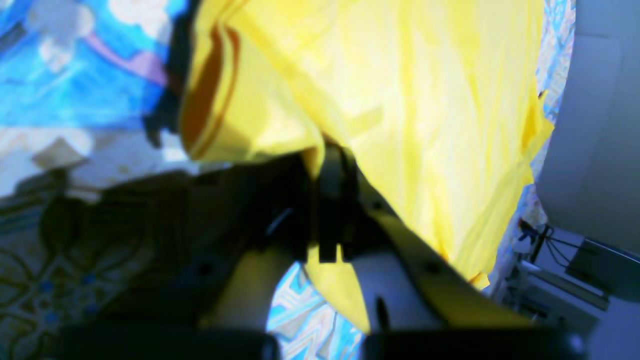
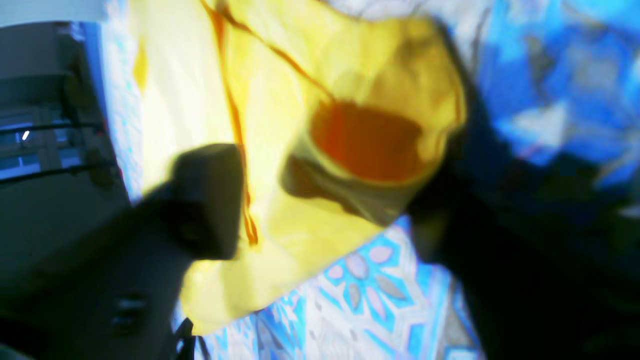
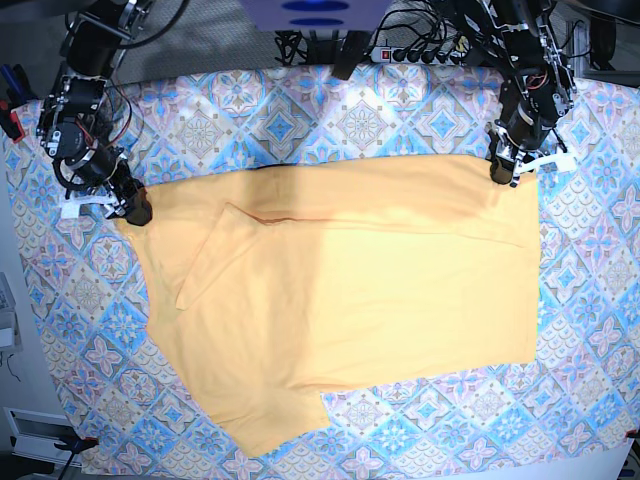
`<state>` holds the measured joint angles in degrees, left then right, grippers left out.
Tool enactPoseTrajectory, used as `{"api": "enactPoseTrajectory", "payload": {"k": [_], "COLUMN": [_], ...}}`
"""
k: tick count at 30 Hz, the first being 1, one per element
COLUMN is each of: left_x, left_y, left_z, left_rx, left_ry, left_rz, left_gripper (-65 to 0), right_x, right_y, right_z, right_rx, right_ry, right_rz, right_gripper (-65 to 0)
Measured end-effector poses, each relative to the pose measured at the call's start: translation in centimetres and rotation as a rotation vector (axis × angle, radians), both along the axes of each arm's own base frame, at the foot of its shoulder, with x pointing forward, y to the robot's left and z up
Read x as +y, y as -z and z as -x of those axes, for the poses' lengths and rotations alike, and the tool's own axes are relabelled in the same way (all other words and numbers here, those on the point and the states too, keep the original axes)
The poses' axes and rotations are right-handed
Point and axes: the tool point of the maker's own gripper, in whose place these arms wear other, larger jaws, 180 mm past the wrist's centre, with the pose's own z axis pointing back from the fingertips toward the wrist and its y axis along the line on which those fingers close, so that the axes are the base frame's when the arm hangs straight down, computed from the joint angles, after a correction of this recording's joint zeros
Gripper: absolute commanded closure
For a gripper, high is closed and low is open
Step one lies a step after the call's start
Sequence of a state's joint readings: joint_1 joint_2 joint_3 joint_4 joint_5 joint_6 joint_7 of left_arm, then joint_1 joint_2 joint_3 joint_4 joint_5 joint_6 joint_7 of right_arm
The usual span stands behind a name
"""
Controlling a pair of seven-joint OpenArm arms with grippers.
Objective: Fold the T-shirt properly
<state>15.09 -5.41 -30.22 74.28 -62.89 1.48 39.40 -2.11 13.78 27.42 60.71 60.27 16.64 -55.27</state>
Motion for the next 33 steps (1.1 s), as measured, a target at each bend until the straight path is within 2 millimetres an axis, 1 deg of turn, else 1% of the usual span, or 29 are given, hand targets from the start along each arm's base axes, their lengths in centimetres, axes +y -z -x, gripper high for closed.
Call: {"api": "enactPoseTrajectory", "payload": {"k": [3, 4, 5, 11, 16, 19, 22, 25, 27, 30, 33], "left_x": [0.0, 0.0, 0.0, -0.1, -0.1, -0.5, -0.6, -0.7, -0.7, -0.7, -0.8], "left_y": [0.0, 0.0, 0.0, 0.0, 0.1, 0.0, -0.4, -0.6, -0.7, -1.1, -1.5], "left_z": [0.0, 0.0, 0.0, 0.0, 0.2, 1.3, 2.9, 4.3, 5.1, 6.7, 8.2], "left_rx": [0.0, 0.001, 0.0, 0.003, 0.01, 0.016, 0.044, 0.061, 0.075, 0.101, 0.128], "left_ry": [0.001, 0.0, 0.0, 0.006, 0.01, 0.025, 0.068, 0.078, 0.087, 0.101, 0.119], "left_rz": [0.0, 0.0, 0.0, 0.005, 0.011, 0.018, 0.003, -0.006, -0.014, -0.036, -0.051], "left_gripper": [0.0, 0.0, 0.0, 0.0, 0.0, 0.0, 0.0, 0.0, 0.0, 0.0, 0.0], "right_x": [0.6, 0.6, 0.6, 0.4, -0.9, -1.4, -2.6, -3.2, -3.4, -3.4, -3.8], "right_y": [0.8, 0.9, 1.0, 1.4, 1.9, 1.9, 1.9, 2.1, 1.8, 1.2, 0.5], "right_z": [0.8, 0.9, 1.0, 1.6, 4.1, 5.0, 5.7, 7.4, 8.2, 8.0, 8.6], "right_rx": [0.036, 0.041, 0.044, 0.057, 0.075, 0.086, 0.106, 0.12, 0.135, 0.149, 0.138], "right_ry": [-0.011, -0.011, -0.009, -0.004, 0.042, 0.037, 0.041, 0.075, 0.062, 0.027, 0.026], "right_rz": [-0.008, -0.01, -0.015, -0.016, -0.024, -0.02, 0.004, -0.011, -0.016, 0.014, 0.022], "right_gripper": [-5.1, -0.9, 0.0, 0.0, 0.0, 0.0, 0.0, 0.0, 0.0, 0.0, 0.0]}}
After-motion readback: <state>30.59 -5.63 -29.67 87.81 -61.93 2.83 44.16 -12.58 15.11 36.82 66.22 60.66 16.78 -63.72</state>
